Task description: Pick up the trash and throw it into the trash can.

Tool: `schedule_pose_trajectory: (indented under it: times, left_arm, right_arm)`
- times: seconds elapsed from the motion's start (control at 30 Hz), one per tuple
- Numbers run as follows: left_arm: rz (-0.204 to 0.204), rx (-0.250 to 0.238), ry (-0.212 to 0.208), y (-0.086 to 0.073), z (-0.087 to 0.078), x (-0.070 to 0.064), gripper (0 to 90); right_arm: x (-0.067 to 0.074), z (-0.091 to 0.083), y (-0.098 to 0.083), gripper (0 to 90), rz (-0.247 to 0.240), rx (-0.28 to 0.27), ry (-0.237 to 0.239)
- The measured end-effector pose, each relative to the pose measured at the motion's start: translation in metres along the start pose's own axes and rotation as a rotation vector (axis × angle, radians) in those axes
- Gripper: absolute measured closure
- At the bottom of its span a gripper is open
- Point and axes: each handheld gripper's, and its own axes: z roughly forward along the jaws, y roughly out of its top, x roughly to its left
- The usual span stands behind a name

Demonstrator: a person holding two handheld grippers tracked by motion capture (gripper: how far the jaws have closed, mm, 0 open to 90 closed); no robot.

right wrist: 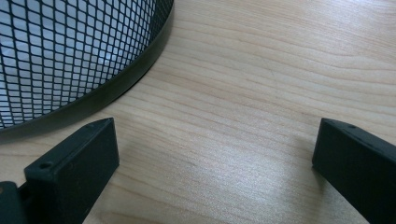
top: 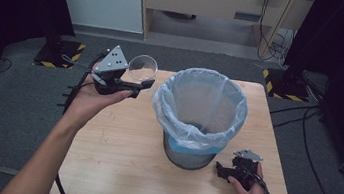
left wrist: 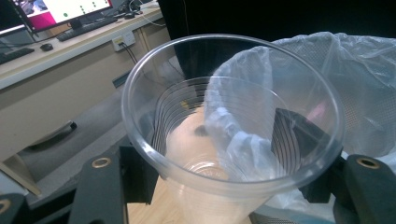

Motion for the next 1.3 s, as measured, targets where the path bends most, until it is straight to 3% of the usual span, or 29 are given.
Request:
schedule_pose_trajectory:
  times: [0.67, 1.3]
  left_arm:
    - [0.048, 0.001, -0.039, 0.025, 0.019, -0.016, 34.7]
    - [0.087, 0.003, -0.060, 0.042, 0.026, -0.029, 34.6]
  right_arm:
    - [0.000, 0.000, 0.000, 0.5, 0.001, -0.004, -0.001]
    - [0.000, 0.000, 0.000, 0.5, -0.004, -0.006, -0.001]
